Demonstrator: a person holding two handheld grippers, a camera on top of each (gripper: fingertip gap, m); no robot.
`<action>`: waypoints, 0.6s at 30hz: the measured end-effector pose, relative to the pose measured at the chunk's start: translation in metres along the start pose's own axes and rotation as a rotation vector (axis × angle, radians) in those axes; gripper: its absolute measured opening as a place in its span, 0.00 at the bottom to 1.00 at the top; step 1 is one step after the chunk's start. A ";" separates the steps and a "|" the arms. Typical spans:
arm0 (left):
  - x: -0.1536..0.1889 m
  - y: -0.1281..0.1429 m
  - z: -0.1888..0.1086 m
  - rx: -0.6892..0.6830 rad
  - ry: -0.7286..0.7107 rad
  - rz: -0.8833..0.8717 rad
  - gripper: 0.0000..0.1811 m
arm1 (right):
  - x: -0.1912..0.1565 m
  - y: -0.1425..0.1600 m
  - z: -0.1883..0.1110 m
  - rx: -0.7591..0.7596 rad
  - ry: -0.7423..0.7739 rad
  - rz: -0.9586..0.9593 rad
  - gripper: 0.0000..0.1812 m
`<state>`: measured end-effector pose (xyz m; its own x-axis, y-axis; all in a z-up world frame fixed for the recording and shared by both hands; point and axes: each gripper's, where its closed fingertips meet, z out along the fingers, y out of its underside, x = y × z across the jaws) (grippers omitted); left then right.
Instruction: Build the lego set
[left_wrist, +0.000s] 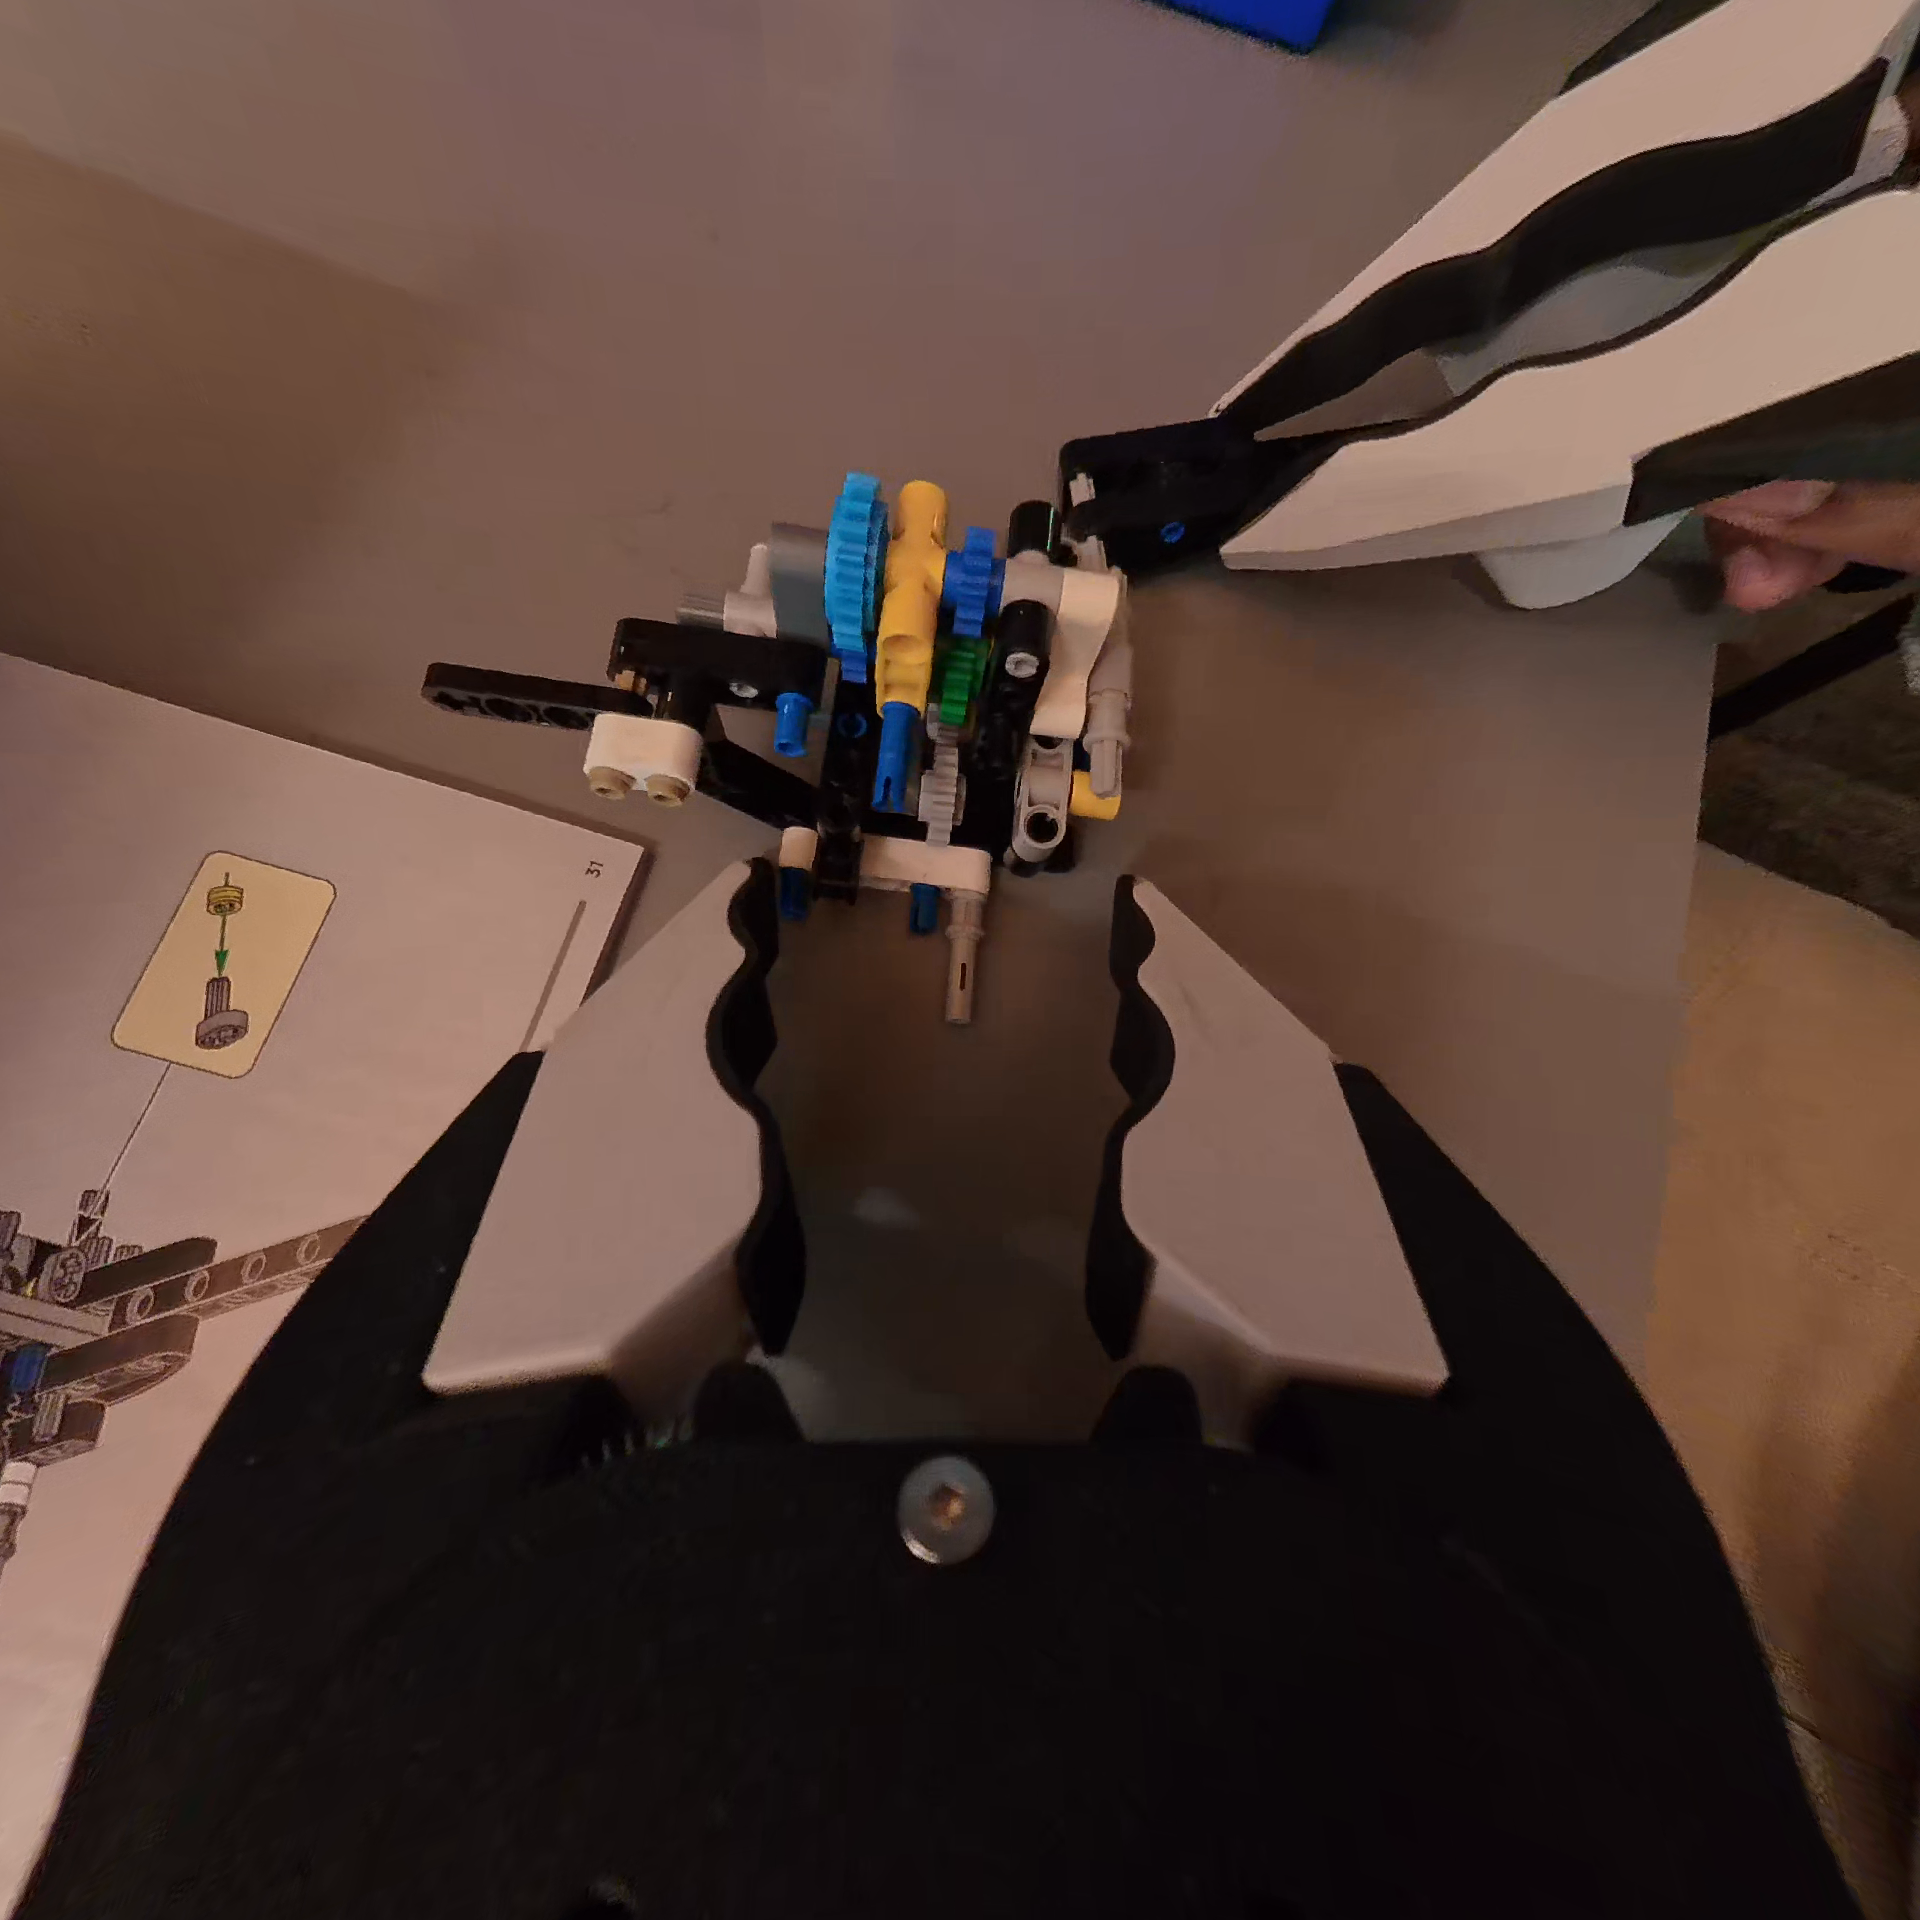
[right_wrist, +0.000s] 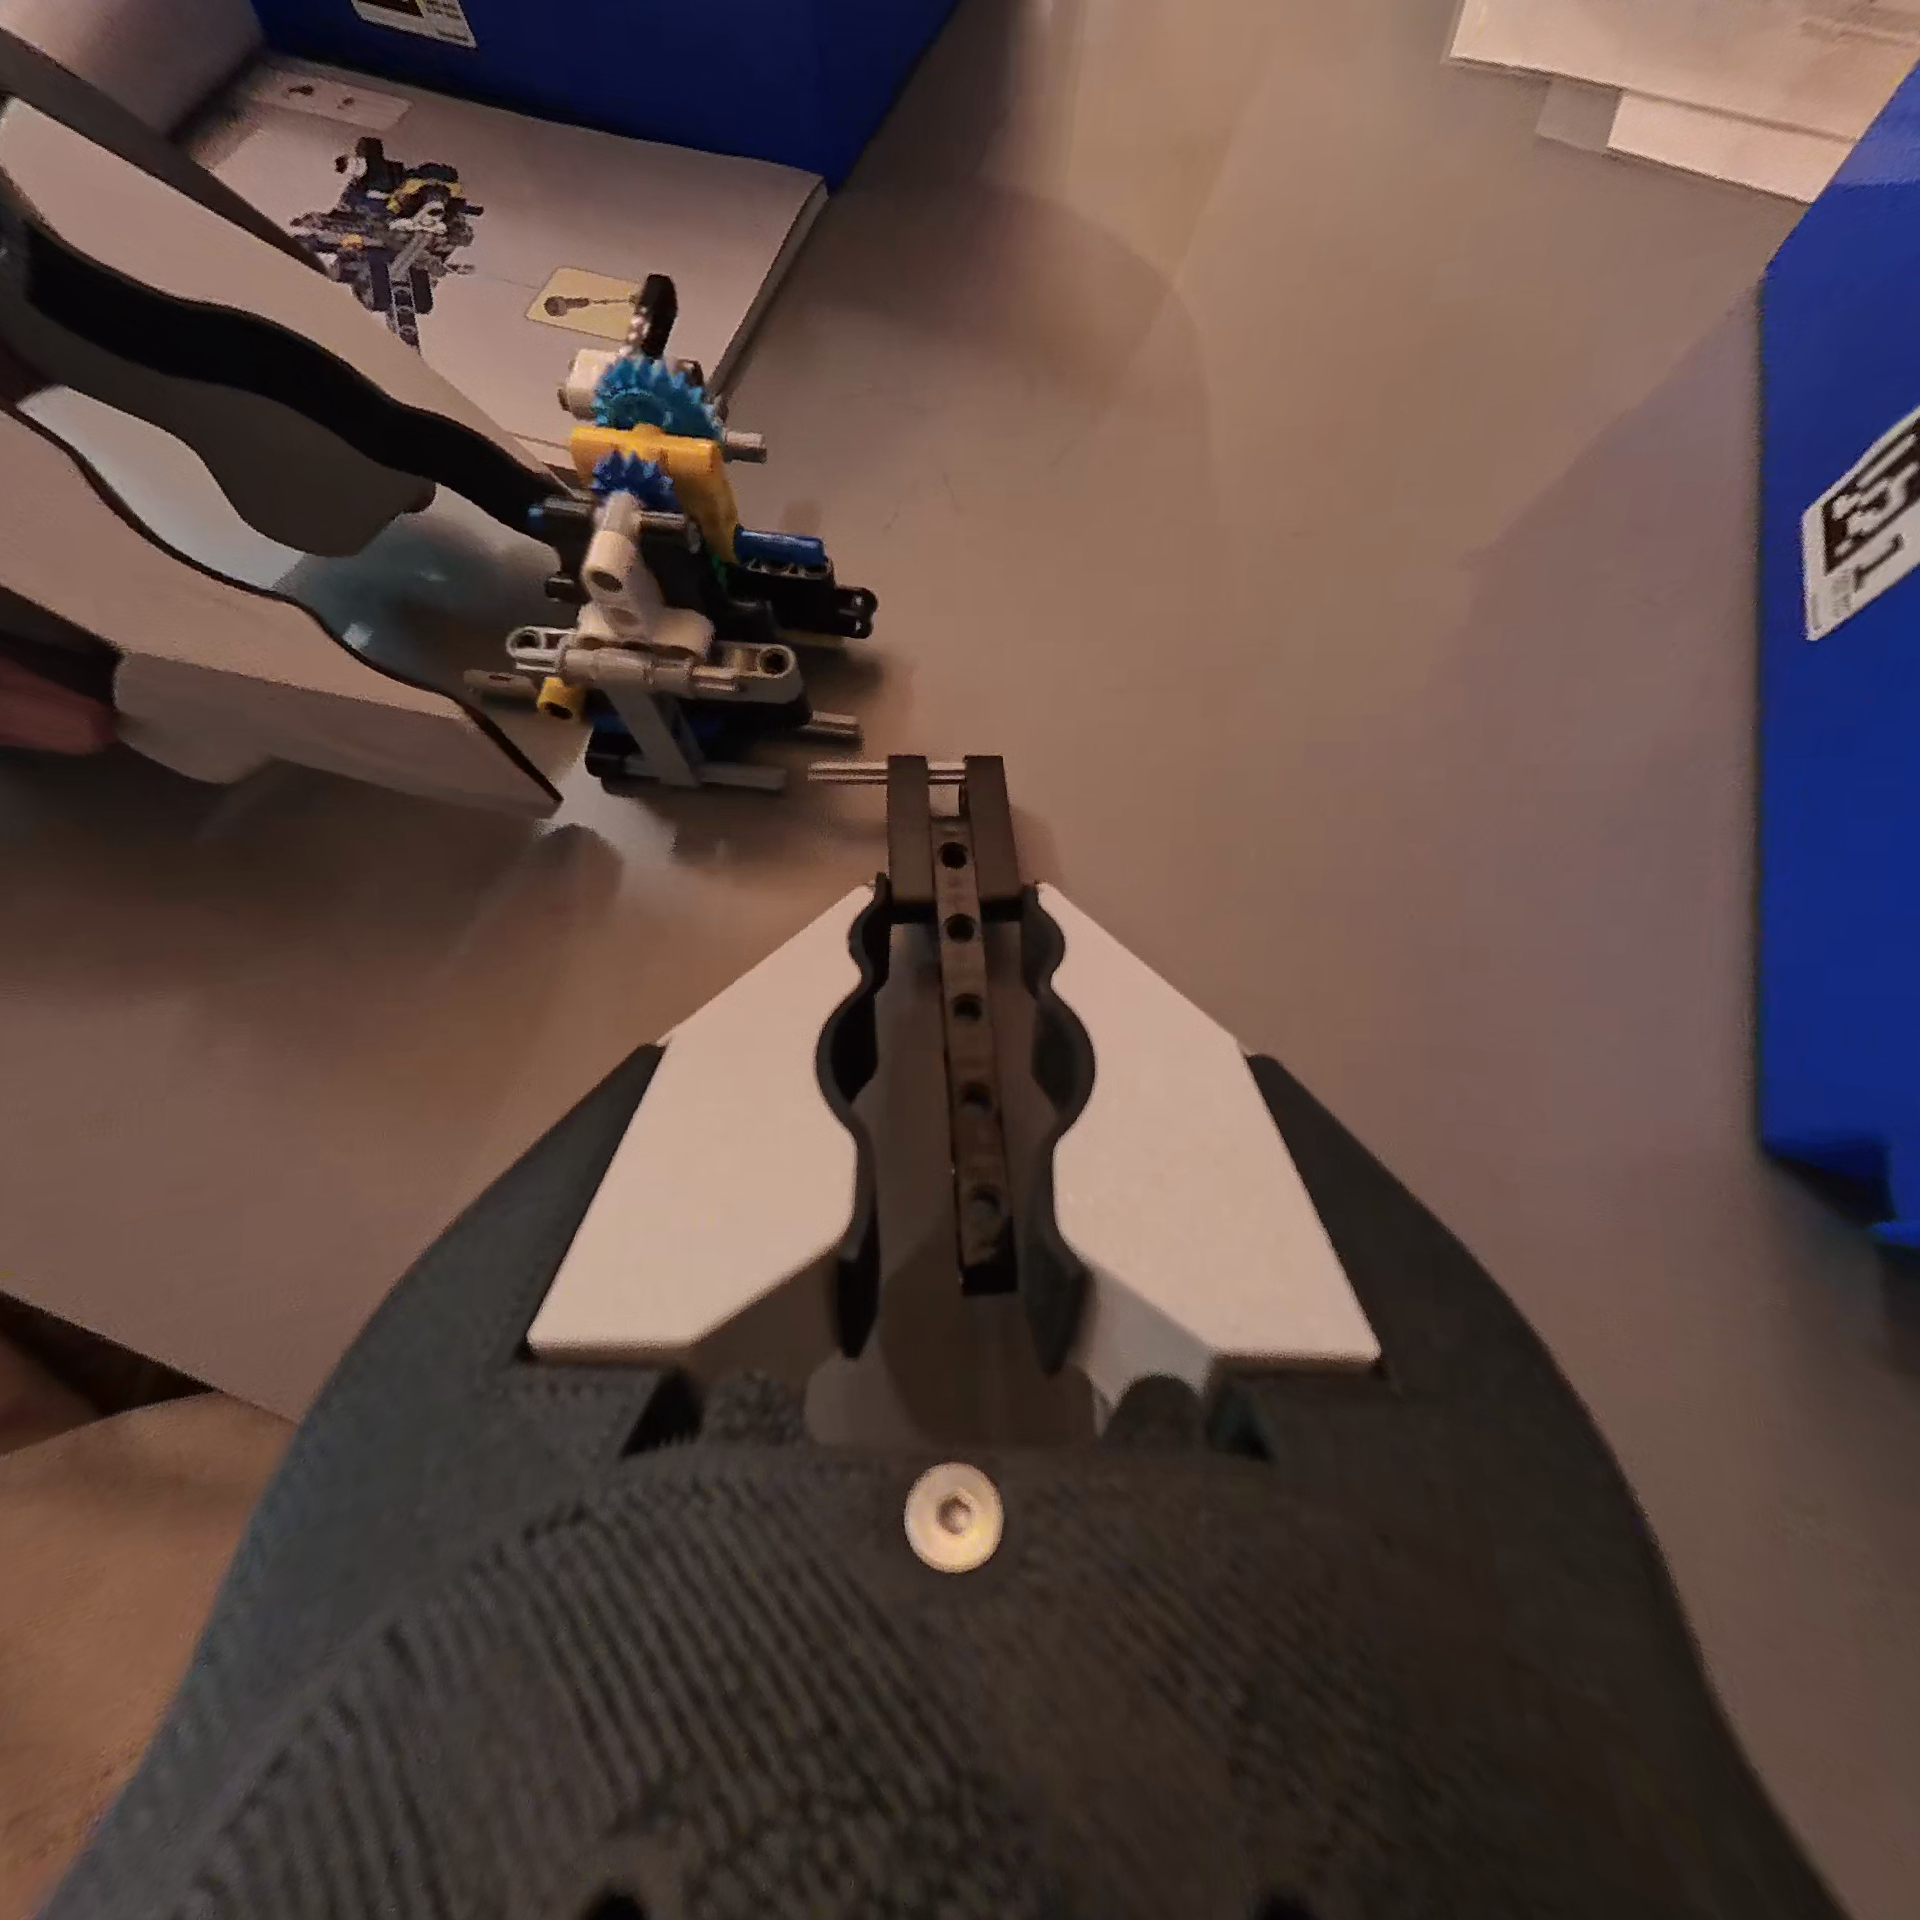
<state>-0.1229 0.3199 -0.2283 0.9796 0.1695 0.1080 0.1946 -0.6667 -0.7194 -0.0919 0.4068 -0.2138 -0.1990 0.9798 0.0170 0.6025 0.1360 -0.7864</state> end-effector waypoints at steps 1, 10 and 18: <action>-0.001 0.000 0.000 -0.002 -0.008 0.004 0.35 | -0.002 0.001 0.001 -0.007 0.011 -0.009 0.13; -0.007 0.001 0.001 -0.011 -0.068 0.009 0.38 | -0.013 0.009 0.004 -0.073 0.098 -0.093 0.13; -0.009 0.002 0.002 -0.017 -0.090 0.016 0.41 | -0.012 0.004 0.003 -0.039 0.072 -0.003 0.13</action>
<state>-0.1316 0.3188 -0.2318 0.9742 0.2233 0.0340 0.1811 -0.6821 -0.7085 -0.0896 0.3955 -0.2188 -0.1454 0.9873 0.0646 0.6322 0.1429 -0.7615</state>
